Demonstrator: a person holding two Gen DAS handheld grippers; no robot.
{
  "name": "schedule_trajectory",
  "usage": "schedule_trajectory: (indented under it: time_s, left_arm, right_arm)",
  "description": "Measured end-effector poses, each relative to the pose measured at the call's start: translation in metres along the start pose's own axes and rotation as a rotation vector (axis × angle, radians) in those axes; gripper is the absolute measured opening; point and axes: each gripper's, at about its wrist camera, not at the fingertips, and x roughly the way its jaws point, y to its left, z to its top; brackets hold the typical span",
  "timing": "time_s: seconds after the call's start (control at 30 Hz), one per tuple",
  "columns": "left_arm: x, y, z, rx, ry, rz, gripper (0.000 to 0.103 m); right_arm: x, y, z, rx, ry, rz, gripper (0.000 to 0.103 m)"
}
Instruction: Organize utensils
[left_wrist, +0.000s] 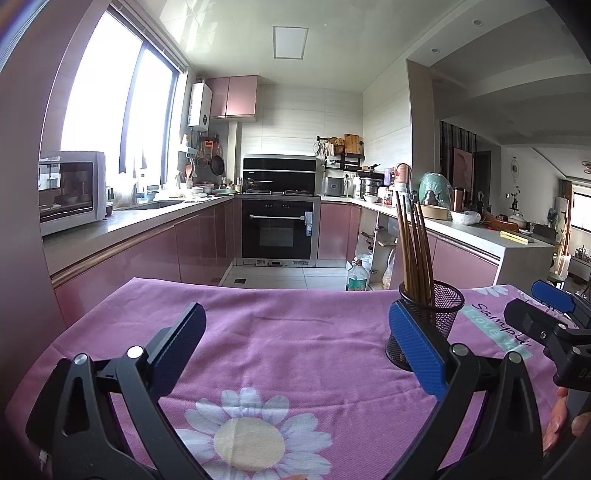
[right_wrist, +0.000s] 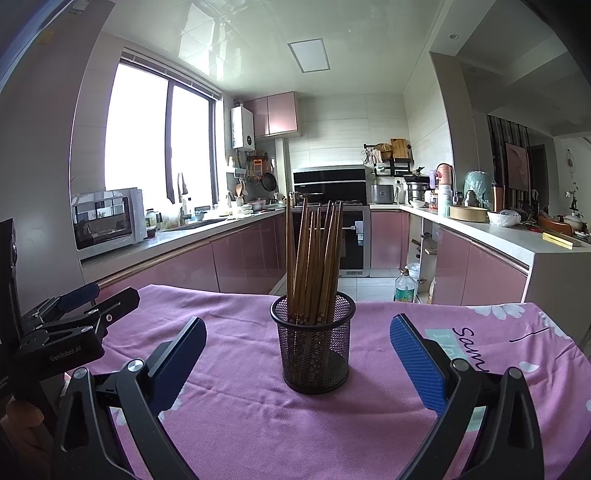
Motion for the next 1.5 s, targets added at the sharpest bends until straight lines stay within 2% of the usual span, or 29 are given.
schedule_trajectory:
  time_s: [1.5]
  left_arm:
    - [0.0017,0.0014,-0.0016,-0.001,0.006,-0.001,0.098]
  right_arm:
    - [0.0014,-0.0033,0.0008,0.007,0.005,0.002,0.096]
